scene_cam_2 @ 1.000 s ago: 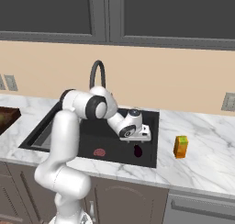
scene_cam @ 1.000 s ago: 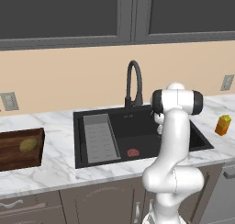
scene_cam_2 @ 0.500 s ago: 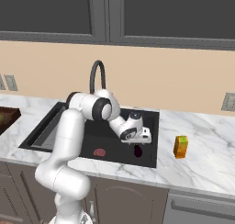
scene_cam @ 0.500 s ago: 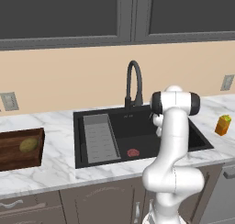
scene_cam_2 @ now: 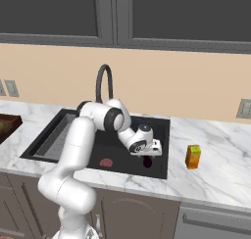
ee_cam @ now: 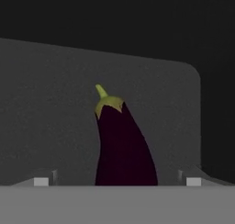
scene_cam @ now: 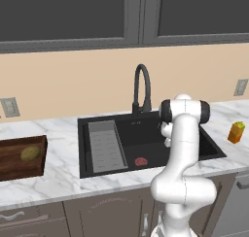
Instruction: Pick up all produce items and place them in the sink. Turn on the sink faucet to wash them. Then turn the sink off and put them in the tray.
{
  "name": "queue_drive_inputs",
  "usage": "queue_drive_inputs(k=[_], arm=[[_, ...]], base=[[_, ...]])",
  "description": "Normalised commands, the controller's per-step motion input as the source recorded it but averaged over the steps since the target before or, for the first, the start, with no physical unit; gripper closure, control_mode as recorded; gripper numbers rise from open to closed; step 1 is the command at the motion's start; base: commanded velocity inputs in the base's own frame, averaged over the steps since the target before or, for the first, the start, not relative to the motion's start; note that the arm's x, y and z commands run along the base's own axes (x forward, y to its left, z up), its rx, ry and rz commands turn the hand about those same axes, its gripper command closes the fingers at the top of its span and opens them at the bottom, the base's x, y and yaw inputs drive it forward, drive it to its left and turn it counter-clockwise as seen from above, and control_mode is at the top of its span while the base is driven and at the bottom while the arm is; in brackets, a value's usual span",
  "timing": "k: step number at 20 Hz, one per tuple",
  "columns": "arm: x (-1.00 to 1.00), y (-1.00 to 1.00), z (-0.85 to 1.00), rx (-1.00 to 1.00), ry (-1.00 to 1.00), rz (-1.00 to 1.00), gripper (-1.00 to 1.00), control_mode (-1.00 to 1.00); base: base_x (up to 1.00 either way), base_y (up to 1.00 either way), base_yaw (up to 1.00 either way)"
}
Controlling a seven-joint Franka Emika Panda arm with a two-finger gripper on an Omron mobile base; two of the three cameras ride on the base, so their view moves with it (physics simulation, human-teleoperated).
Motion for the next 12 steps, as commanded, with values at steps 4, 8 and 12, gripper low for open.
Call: queue_drive_inputs(k=[4,8,12], arm=[[0.07,-0.04,-0.29,0.00,0.00,0.02,-1.00,-1.00],[0.09,-0.11,-0.32,0.00,0.00,0.02,-1.00,-1.00],[0.15,-0.02,-0.27,0.00,0.00,0.02,-1.00,-1.00]], base=[[0.00,0.00,0.00],[0.00,0.00,0.00],[0.00,0.00,0.00]])
